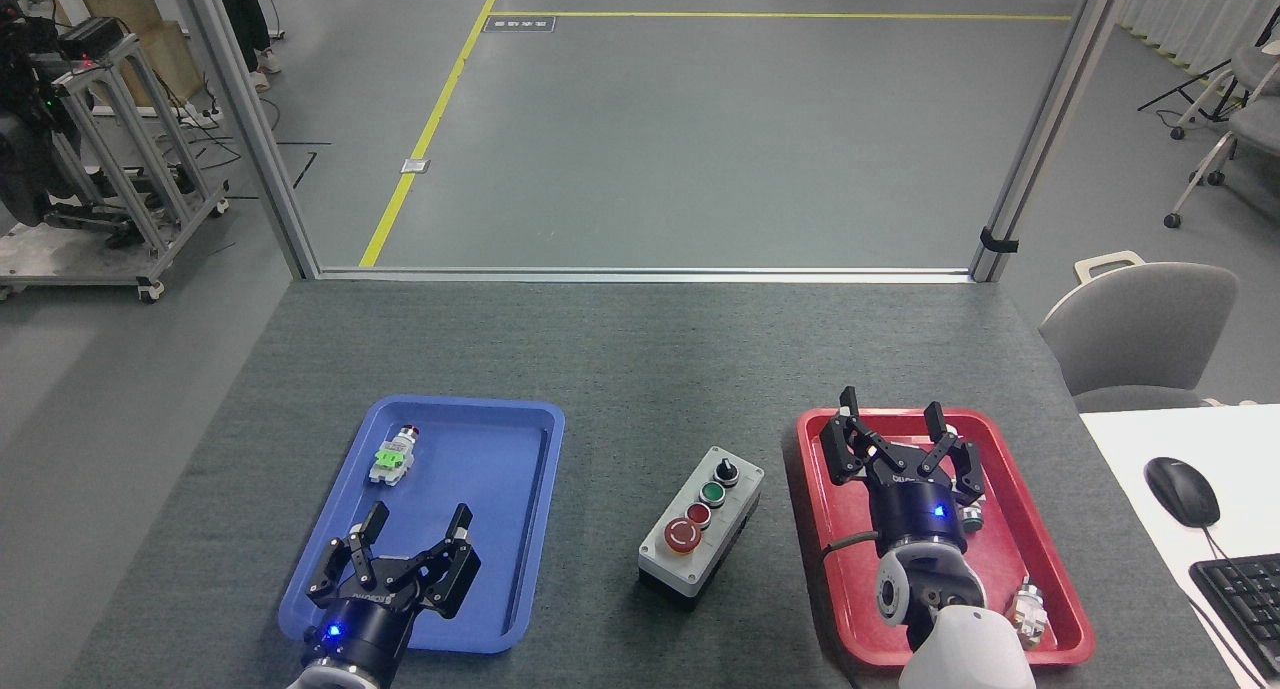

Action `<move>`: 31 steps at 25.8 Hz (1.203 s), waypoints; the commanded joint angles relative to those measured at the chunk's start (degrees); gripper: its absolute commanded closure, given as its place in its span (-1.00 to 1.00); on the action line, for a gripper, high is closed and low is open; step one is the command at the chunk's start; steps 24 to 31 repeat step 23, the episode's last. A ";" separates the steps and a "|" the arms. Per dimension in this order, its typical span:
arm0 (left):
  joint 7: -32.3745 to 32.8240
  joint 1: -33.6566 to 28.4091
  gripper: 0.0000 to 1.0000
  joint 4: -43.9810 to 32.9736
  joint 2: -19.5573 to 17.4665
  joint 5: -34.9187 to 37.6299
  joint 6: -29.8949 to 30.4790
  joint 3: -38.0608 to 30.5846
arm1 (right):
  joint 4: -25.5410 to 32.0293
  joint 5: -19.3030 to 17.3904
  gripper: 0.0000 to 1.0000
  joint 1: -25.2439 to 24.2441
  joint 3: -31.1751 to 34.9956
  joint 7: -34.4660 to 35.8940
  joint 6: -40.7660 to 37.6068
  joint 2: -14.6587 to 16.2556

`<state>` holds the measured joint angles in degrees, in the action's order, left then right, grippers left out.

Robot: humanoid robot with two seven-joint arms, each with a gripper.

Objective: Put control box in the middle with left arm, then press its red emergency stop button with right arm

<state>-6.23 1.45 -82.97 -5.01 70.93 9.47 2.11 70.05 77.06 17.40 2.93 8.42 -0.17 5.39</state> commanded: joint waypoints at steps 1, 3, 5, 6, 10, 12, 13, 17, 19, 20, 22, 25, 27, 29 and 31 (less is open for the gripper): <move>-0.01 -0.05 -0.98 0.00 0.00 0.00 0.02 0.00 | 0.00 0.02 -1.00 0.01 0.06 0.01 0.09 0.06; -0.01 -0.05 -0.98 0.00 0.00 0.00 0.02 0.00 | 0.00 0.02 -1.00 0.01 0.06 0.01 0.09 0.06; -0.01 0.04 -0.98 0.00 0.00 0.00 0.02 0.00 | 0.00 0.02 -1.00 0.01 0.06 0.10 0.09 0.14; -0.01 -0.05 -0.98 0.00 0.00 0.00 0.02 0.00 | 0.00 -0.07 -1.00 0.01 0.06 0.01 0.09 0.14; -0.01 0.04 -0.98 0.00 0.00 0.00 0.02 0.00 | 0.00 0.02 -1.00 0.09 0.06 0.10 0.09 0.41; -0.01 -0.05 -0.98 0.00 0.00 0.00 0.02 0.00 | 0.00 0.37 -1.00 0.09 -0.03 0.28 0.26 0.41; -0.01 -0.05 -0.98 0.00 0.00 0.00 0.02 0.00 | 0.00 0.72 -1.00 0.09 -0.03 0.28 0.26 0.41; -0.01 0.04 -0.98 0.00 0.00 0.00 0.02 0.00 | 0.00 0.81 -1.00 0.01 0.06 0.19 0.26 0.41; -0.01 0.04 -0.98 0.00 0.00 0.00 0.02 0.00 | 0.00 0.81 -1.00 0.09 0.06 0.19 0.18 0.49; -0.01 0.04 -0.98 0.00 0.00 0.00 0.02 0.00 | 0.00 0.81 -1.00 0.01 0.06 0.19 0.17 0.49; -0.01 0.04 -0.98 0.00 0.00 0.00 0.02 0.00 | 0.00 0.90 -1.00 0.01 -0.03 0.28 0.09 0.41; -0.01 0.04 -0.98 0.00 0.00 0.00 0.02 0.00 | 0.09 1.07 -1.00 -0.08 -0.12 0.45 0.26 0.32; -0.01 0.04 -0.98 0.00 0.00 0.00 0.02 0.00 | 0.09 1.07 -1.00 -0.08 -0.12 0.45 0.26 0.32; -0.01 0.04 -0.98 0.00 0.00 0.00 0.02 0.00 | 0.09 1.07 -1.00 -0.08 -0.12 0.45 0.26 0.32; -0.01 0.04 -0.98 0.00 0.00 0.00 0.02 0.00 | 0.09 1.07 -1.00 -0.08 -0.12 0.45 0.26 0.32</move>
